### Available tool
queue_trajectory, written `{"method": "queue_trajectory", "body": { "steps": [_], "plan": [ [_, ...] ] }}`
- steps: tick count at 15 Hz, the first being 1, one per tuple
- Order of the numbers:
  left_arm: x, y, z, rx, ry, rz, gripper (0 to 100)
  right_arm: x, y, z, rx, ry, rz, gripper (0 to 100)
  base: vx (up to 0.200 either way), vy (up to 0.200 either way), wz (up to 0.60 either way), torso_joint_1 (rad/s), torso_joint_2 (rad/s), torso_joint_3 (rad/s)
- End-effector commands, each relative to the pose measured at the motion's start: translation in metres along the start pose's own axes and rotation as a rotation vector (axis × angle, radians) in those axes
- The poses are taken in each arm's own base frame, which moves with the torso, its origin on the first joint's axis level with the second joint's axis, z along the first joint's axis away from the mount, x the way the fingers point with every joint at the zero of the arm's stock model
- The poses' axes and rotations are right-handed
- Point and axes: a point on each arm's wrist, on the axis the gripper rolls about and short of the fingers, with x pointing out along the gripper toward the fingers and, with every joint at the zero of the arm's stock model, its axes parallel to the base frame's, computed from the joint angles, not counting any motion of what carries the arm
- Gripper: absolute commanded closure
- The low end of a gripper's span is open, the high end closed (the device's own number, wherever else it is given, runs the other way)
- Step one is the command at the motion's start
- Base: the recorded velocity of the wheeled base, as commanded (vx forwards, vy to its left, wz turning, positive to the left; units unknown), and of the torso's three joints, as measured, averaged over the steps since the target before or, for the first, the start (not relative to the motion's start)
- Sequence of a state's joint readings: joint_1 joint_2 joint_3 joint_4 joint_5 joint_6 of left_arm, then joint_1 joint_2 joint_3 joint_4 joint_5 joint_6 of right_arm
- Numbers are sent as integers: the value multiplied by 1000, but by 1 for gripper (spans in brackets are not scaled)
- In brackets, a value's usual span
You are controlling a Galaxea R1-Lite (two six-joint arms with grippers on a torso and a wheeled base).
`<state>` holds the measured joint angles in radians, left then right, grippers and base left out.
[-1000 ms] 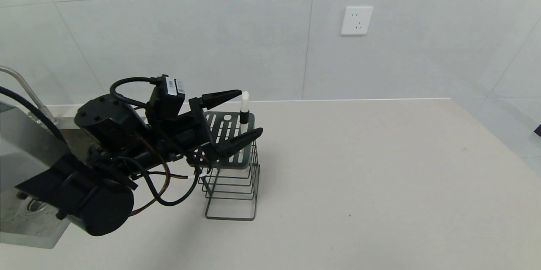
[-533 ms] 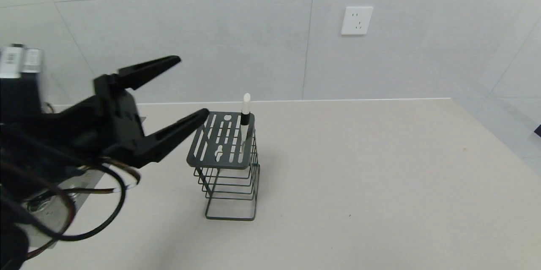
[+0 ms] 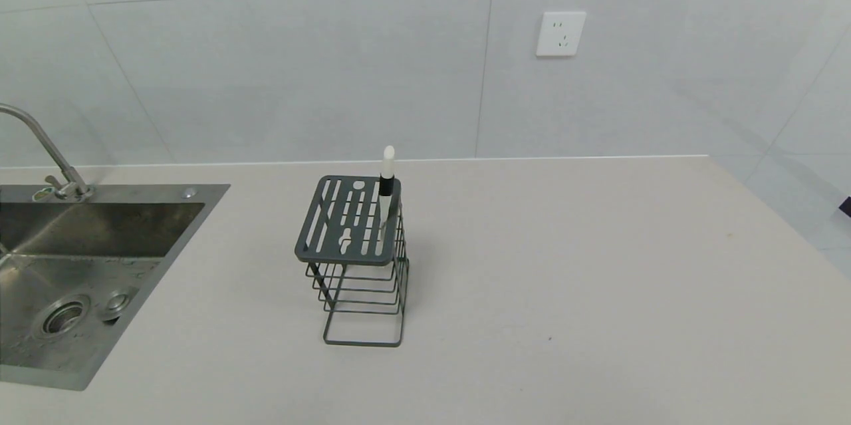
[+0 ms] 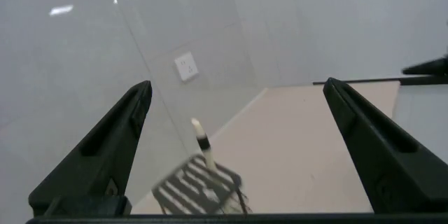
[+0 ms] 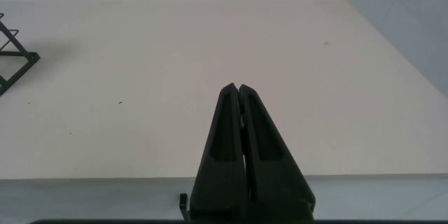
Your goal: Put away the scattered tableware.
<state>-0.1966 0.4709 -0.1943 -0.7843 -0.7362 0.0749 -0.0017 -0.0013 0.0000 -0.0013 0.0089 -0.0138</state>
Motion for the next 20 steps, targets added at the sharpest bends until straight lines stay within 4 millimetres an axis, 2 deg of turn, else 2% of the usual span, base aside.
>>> {"method": "queue_trajectory", "body": {
  "steps": [1,2,3,5,8,10,12,20],
  "plan": [
    [-47,-46,-22,-9,78,91,0,0,0,0,0,1,0,100,0,0,0,0,0,0],
    [-49,-46,-42,-81,154,214,0,0,0,0,-2,1,0,100,0,0,0,0,0,0],
    [-55,-48,-72,-142,296,381,0,0,0,0,-2,1,0,100,0,0,0,0,0,0],
    [-65,-51,-93,-211,538,586,0,0,0,0,-2,1,0,100,0,0,0,0,0,0],
    [-66,-50,-94,-183,587,741,0,0,0,0,0,1,0,100,0,0,0,0,0,0],
    [-68,-53,-93,-145,560,809,0,0,0,0,0,1,0,100,0,0,0,0,0,0],
    [-73,-60,-98,-155,567,839,0,0,0,0,2,1,0,100,0,0,0,0,0,0],
    [-72,-60,-98,-223,534,854,0,0,0,0,0,1,0,100,0,0,0,0,0,0]
  ]
}}
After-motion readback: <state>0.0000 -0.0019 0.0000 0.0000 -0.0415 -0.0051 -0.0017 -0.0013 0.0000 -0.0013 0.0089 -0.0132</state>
